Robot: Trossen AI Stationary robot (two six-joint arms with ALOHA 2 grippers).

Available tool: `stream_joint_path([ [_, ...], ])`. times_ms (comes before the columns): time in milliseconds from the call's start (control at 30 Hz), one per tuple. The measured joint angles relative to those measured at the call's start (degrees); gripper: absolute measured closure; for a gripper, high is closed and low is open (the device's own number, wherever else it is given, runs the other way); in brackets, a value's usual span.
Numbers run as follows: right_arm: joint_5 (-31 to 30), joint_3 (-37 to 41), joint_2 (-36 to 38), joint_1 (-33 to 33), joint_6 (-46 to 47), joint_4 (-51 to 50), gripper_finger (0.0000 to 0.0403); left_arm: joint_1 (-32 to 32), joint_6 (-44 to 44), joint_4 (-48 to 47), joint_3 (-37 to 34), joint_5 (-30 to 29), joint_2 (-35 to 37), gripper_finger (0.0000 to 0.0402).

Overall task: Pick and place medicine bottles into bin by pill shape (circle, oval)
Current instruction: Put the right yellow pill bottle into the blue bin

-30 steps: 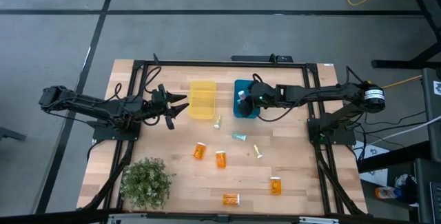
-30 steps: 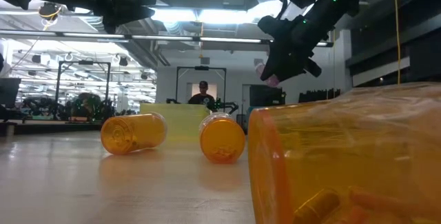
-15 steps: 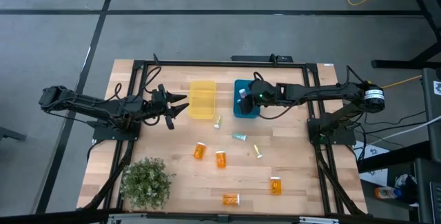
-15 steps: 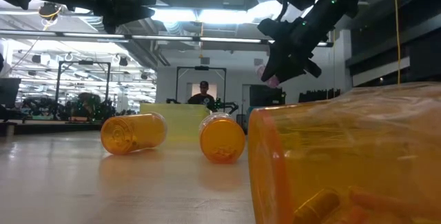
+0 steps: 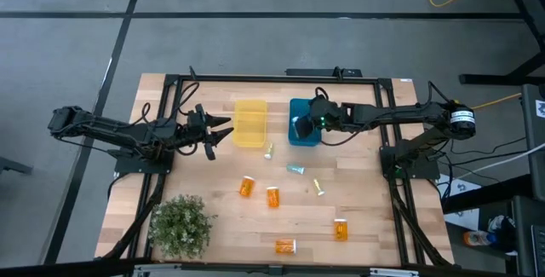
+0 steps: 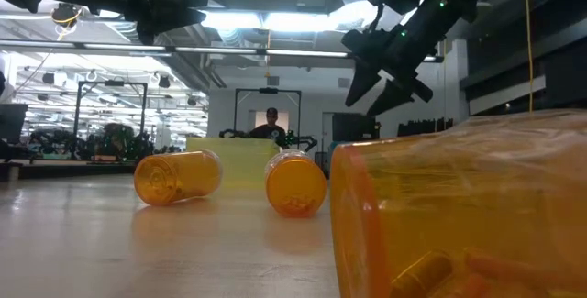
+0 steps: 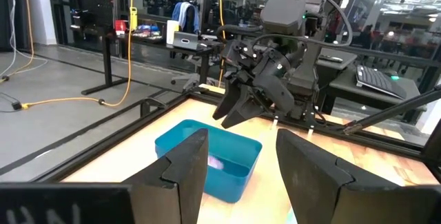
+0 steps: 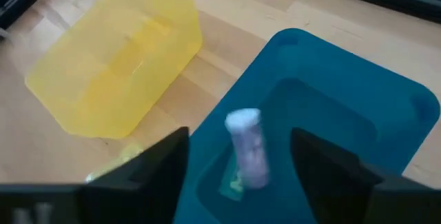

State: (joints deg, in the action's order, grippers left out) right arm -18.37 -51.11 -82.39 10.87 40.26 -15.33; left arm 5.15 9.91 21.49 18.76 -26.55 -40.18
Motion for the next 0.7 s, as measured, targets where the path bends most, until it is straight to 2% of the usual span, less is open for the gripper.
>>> stream_joint_path([
  [133, 0.0, 0.0, 0.0, 0.0, -0.09, 0.02, 0.0093, 0.0, 0.0, -0.01, 0.0, 0.0, 0.01, 0.0237],
  [300, 1.09, 0.0, 0.0, 0.0, 0.0, 0.03, 0.0084, 0.02, 0.0, 0.0, 0.0, 0.0, 0.01, 0.0237],
  [500, 12.64, 0.0, 0.11, -1.36, -0.76, 1.88, 0.0083, 0.02, 0.0, -0.01, 0.0, 0.02, 0.01, 0.0237],
  [700, 19.16, 0.0, 2.11, -6.59, 0.53, -4.1, 0.0083, 0.0, 0.02, -0.01, 0.0, 0.02, 0.0, 0.0237],
])
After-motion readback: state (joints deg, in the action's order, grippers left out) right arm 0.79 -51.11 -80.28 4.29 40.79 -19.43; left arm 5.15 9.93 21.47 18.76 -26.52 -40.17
